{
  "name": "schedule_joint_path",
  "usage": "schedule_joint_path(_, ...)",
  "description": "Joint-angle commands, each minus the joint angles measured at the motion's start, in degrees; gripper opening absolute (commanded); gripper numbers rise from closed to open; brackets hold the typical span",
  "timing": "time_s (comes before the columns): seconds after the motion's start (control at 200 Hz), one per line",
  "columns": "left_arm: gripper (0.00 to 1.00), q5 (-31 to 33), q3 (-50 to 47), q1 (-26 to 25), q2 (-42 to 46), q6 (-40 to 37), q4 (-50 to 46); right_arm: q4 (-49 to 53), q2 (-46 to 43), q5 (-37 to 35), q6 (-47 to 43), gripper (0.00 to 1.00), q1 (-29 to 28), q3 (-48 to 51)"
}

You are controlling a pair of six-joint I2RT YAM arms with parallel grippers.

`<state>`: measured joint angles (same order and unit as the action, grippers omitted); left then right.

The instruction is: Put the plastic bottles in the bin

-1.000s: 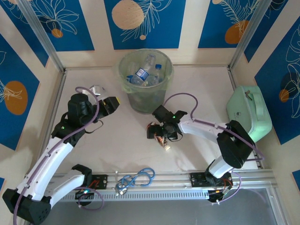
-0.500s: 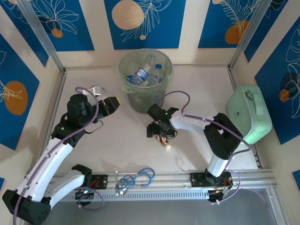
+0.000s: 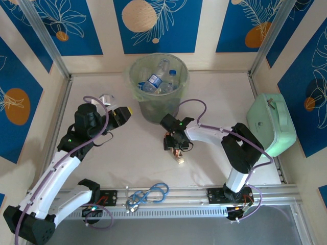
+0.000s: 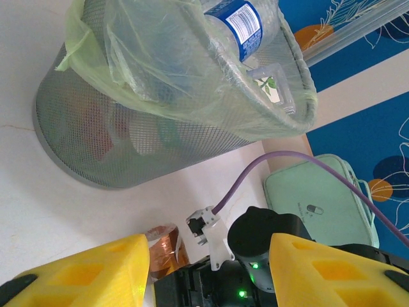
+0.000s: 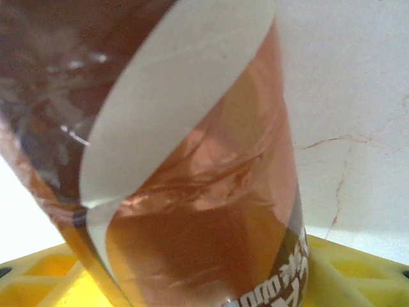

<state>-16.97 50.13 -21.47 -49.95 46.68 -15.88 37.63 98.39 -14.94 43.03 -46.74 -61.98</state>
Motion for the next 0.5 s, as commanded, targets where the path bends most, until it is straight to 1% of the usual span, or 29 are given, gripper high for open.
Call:
schedule_joint_path(0.0,0.52,-1.48,-0.23,0.64,0.85,0.82,1.24,2.31,-5.04,-1.13,0.22,0.61,-1.24,-0.69)
schedule_joint_path(0.14,0.52,-1.54,-0.25,0.63,1.0,0.95,1.33,3.5,-11.29,-0.89,-0.17,0.6,-3.68,-1.83)
schedule_joint_path(0.28,0.52,-2.05,-0.12,0.64,1.0,1.73,3.0,3.48,-18.2,1.38,-1.06,0.59,-5.65,-5.18)
schedule_joint_path(0.4,0.53,-2.29,0.39,0.62,1.48,2.02,4.43,3.59,-22.76,3.77,-2.17,0.58,-5.64,-10.6)
schedule_joint_path(0.495,0.53,-1.86,0.87,0.63,2.04,1.95,4.66,4.07,-24.42,5.61,-3.09,0.57,-4.28,-17.1)
